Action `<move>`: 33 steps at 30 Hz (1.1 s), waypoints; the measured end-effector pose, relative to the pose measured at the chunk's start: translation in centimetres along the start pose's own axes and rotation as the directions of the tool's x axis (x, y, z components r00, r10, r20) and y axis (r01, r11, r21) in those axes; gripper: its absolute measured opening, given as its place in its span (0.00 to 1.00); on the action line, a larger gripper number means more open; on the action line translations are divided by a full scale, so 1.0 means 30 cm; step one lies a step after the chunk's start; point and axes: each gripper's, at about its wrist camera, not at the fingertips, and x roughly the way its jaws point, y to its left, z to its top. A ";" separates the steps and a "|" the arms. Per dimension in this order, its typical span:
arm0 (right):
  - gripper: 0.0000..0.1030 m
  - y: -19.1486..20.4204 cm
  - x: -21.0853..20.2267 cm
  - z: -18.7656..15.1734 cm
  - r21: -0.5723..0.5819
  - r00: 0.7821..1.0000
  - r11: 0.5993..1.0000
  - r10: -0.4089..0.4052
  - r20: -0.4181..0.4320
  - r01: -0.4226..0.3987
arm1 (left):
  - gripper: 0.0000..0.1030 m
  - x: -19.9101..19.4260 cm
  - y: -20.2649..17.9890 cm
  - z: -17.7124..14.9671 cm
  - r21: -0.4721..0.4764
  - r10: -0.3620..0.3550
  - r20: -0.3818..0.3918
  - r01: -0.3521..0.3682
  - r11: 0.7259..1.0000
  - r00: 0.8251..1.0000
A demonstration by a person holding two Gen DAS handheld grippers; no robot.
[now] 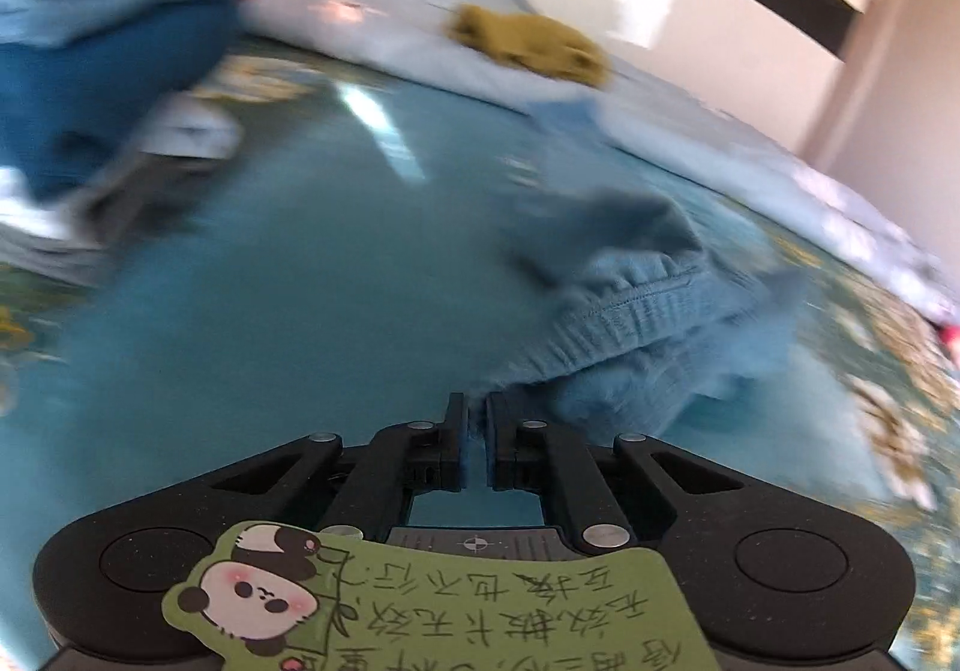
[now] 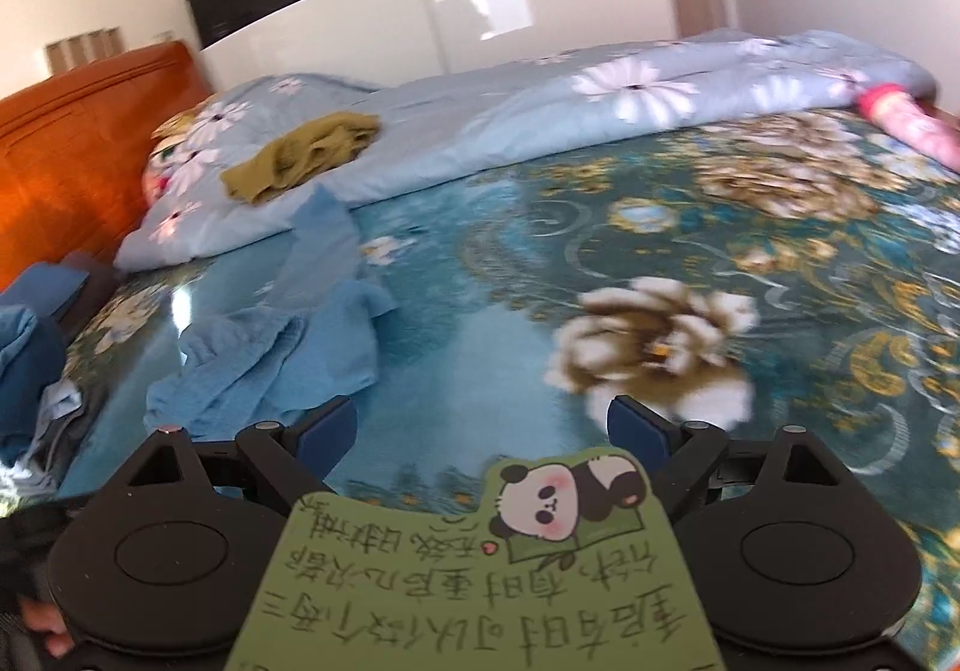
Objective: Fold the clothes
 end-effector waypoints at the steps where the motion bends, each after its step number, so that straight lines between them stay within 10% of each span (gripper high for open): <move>1: 0.87 0.023 0.025 0.006 -0.012 1.000 1.000 0.018 -0.010 -0.018 | 0.01 -0.003 0.049 0.007 -0.024 0.032 0.005 -0.031 0.999 0.999; 7: 0.86 0.160 0.185 0.047 -0.071 0.992 0.991 0.109 -0.067 -0.114 | 0.01 -0.046 0.257 0.040 -0.160 0.088 0.015 -0.085 0.983 0.996; 15: 0.86 0.234 0.342 0.112 -0.077 0.986 0.988 0.124 -0.109 -0.133 | 0.03 -0.054 -0.003 0.141 0.119 -0.151 0.070 0.142 0.983 0.986; 19: 0.85 0.230 0.415 0.163 -0.034 0.985 0.990 0.130 -0.111 -0.135 | 0.47 -0.019 -0.222 0.158 0.309 -0.267 0.071 0.233 0.922 0.961; 23: 0.78 0.219 0.491 0.203 0.003 0.982 0.991 0.131 -0.138 -0.131 | 0.63 0.033 -0.404 0.122 0.465 -0.336 0.035 0.283 0.839 0.941; 27: 0.68 0.206 0.557 0.220 0.062 0.975 0.987 0.156 -0.161 -0.148 | 0.65 0.113 -0.517 0.092 0.599 -0.269 -0.012 0.223 0.770 0.963; 33: 0.25 0.188 0.622 0.214 0.171 0.958 0.967 0.219 -0.183 -0.188 | 0.55 0.181 -0.550 0.061 0.659 -0.201 -0.033 0.173 0.732 0.979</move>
